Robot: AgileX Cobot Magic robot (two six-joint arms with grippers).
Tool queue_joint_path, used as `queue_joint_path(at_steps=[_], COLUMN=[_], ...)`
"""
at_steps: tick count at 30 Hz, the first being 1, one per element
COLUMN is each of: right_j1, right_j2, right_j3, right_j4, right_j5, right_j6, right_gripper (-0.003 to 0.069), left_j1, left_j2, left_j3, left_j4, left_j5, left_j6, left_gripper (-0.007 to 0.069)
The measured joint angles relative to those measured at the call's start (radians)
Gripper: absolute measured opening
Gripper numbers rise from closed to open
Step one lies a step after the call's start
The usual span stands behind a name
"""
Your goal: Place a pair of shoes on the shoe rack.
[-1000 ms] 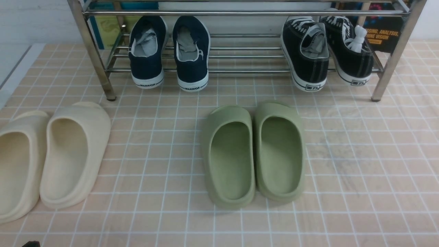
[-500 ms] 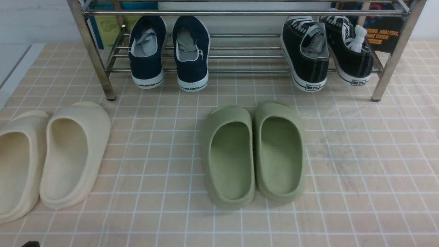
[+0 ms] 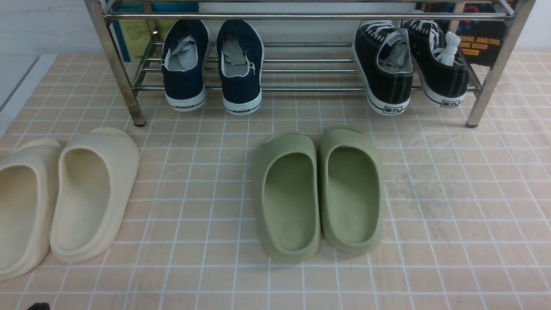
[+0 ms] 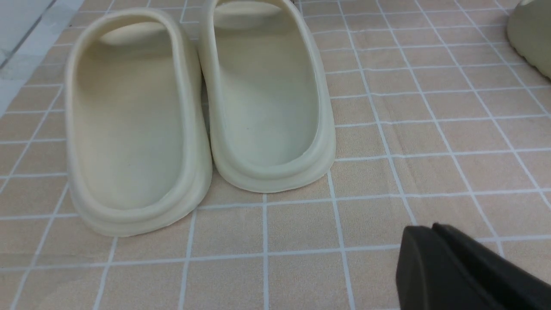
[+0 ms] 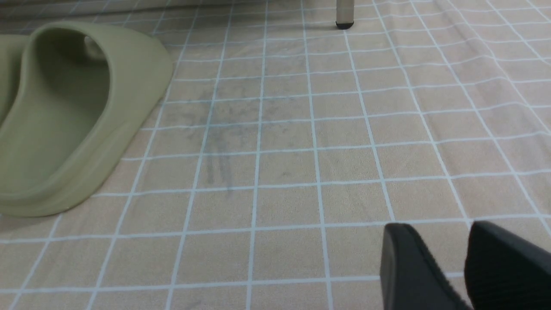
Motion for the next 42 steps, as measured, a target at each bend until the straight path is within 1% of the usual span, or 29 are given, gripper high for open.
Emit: queue_joint_path(at_steps=[42], right_j1=[0.0], right_j2=[0.0], right_j3=[0.0], right_j4=[0.0], right_j5=[0.0], right_j6=[0.001], right_gripper=[0.0239], left_j1=[0.001], left_j2=[0.0], left_j3=[0.0], left_j4=[0.0], left_j5=[0.0], left_j6=[-0.001], left_gripper=[0.0076])
